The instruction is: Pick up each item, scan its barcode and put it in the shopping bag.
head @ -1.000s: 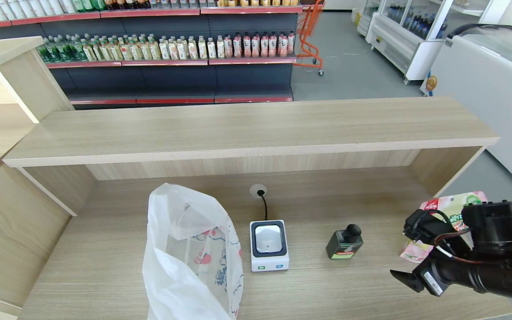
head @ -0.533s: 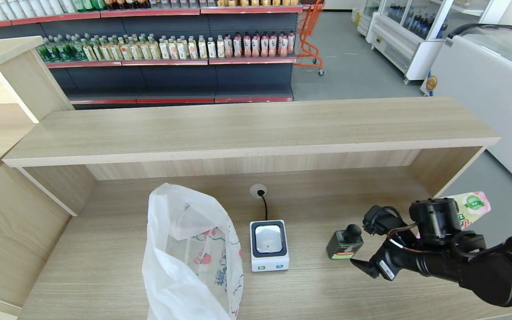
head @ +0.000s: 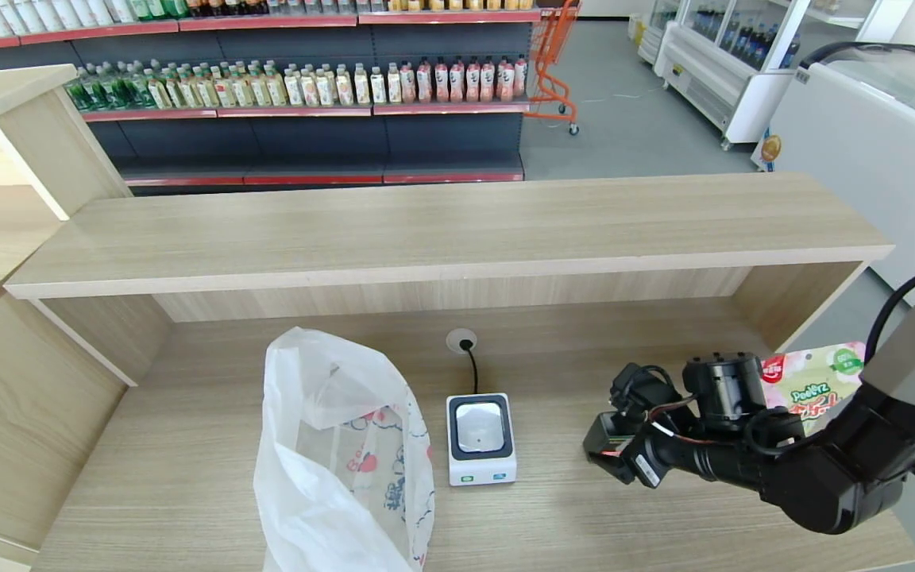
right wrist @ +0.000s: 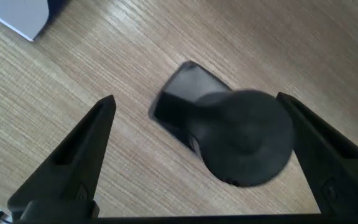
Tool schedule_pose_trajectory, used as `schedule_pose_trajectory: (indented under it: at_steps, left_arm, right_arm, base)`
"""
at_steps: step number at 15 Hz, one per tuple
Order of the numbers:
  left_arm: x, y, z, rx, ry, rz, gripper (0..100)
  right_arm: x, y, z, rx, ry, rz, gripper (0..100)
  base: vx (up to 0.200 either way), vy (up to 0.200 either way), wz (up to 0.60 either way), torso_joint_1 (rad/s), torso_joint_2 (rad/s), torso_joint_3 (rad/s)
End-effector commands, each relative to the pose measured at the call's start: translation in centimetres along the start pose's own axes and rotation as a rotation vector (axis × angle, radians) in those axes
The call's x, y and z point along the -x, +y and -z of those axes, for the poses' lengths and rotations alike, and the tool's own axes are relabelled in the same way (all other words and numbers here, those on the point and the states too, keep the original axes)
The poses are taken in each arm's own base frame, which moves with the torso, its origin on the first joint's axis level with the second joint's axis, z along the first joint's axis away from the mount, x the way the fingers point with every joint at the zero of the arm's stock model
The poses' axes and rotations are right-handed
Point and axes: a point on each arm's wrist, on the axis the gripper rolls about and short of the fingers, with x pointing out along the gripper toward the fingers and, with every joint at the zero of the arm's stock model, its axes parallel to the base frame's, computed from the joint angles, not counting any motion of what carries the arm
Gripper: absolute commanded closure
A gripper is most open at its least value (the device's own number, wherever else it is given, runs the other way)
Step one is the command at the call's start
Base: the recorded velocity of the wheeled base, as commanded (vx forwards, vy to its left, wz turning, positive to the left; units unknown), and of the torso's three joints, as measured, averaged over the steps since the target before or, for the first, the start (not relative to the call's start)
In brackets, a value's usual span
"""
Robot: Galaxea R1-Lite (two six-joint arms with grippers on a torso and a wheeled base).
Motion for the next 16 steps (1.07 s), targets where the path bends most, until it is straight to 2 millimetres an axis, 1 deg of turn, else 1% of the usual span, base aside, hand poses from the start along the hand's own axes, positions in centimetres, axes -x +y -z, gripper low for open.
schedule_pose_trajectory:
  at_steps: [1,2,3,5,8,9,10,11,12,13,14,15,16]
  left_arm:
    - [0.0,0.0,0.0,0.0,0.0,0.0,0]
    - [0.0,0.0,0.0,0.0,0.0,0.0,0]
    - [0.0,0.0,0.0,0.0,0.0,0.0,0]
    - [0.0,0.0,0.0,0.0,0.0,0.0,0]
    - [0.0,0.0,0.0,0.0,0.0,0.0,0]
    - [0.0,0.0,0.0,0.002,0.0,0.0,0]
    - [0.0,0.0,0.0,0.0,0.0,0.0,0]
    - [0.0,0.0,0.0,0.0,0.0,-0.002,0]
    - [0.0,0.0,0.0,0.0,0.0,-0.002,0]
    - [0.0,0.0,0.0,0.0,0.0,-0.002,0]
    - [0.0,0.0,0.0,0.0,0.0,-0.002,0]
    - [0.0,0.0,0.0,0.0,0.0,0.0,0]
    - [0.0,0.0,0.0,0.0,0.0,-0.002,0]
  right_arm:
    - [-1.1,0.8,-0.2,-0.002,-0.006,-0.022,0]
    - [-1.4,0.7,-0.3,0.0,-0.009,-0.02,0]
    - [-1.7,0.7,-0.5,0.001,-0.014,-0.015,100]
    - [-1.8,0.9,-0.4,0.003,-0.011,-0.019,100]
    - [-1.3,1.3,0.3,-0.008,0.01,-0.029,100]
    - [-0.7,1.2,0.2,-0.025,-0.006,-0.017,100]
    - [0.4,1.1,-0.2,-0.066,-0.042,0.001,100]
    - [2.2,0.7,-1.1,-0.132,-0.092,0.035,100]
    - [5.0,-0.2,-2.4,-0.203,-0.158,0.105,100]
    - [7.9,-1.1,-3.5,-0.225,-0.217,0.179,100]
    - [11.0,-1.2,-4.0,-0.187,-0.265,0.228,100]
    - [14.1,-0.8,-3.9,-0.075,-0.305,0.265,100]
    - [15.5,-0.5,-3.7,0.028,-0.305,0.284,100]
  base:
    - [0.0,0.0,0.0,0.0,0.0,0.0]
    - [0.0,0.0,0.0,0.0,0.0,0.0]
    - [0.0,0.0,0.0,0.0,0.0,0.0]
    - [0.0,0.0,0.0,0.0,0.0,0.0]
    - [0.0,0.0,0.0,0.0,0.0,0.0]
    - [0.0,0.0,0.0,0.0,0.0,0.0]
    - [0.0,0.0,0.0,0.0,0.0,0.0]
    - [0.0,0.0,0.0,0.0,0.0,0.0]
    - [0.0,0.0,0.0,0.0,0.0,0.0]
    - [0.0,0.0,0.0,0.0,0.0,0.0]
    - [0.0,0.0,0.0,0.0,0.0,0.0]
    - [0.0,0.0,0.0,0.0,0.0,0.0]
    - [0.0,0.0,0.0,0.0,0.0,0.0]
